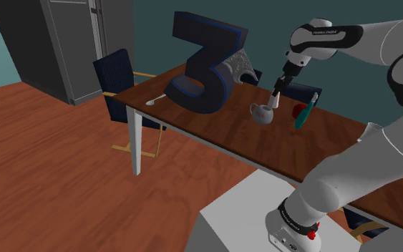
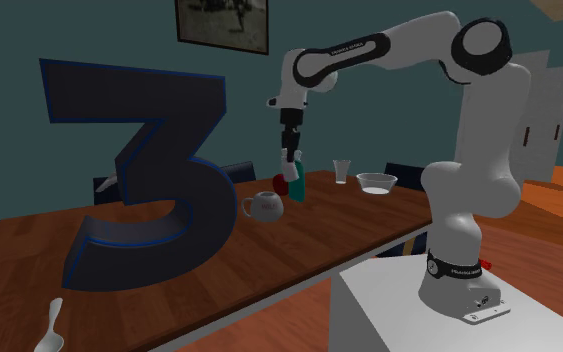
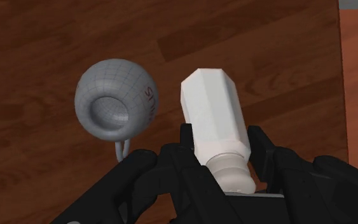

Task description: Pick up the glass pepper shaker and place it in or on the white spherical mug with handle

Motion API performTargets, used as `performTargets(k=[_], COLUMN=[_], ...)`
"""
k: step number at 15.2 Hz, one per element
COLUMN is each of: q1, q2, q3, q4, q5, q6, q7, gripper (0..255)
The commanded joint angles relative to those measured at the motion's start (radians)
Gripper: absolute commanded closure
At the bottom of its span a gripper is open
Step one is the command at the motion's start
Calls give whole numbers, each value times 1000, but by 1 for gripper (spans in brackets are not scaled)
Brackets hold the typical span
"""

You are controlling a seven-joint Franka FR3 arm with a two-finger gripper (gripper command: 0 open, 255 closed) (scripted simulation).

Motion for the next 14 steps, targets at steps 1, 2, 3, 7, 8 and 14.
performTargets(k=[1,2,3,7,8,14], q1=[8,7,4,-47,-71,-112], q2=[94,142,191,400,455,538], q3=[-38,-56,-72,-114,-118,-111], q4=[92,139,187,404,465,513], q5=[49,77,108,246,281,335], q6=[-11,-20,-31,-97,-120,-106], q7=[-54,-82,-111,-223,-247,-285], gripper=[255,255,255,255,255,255])
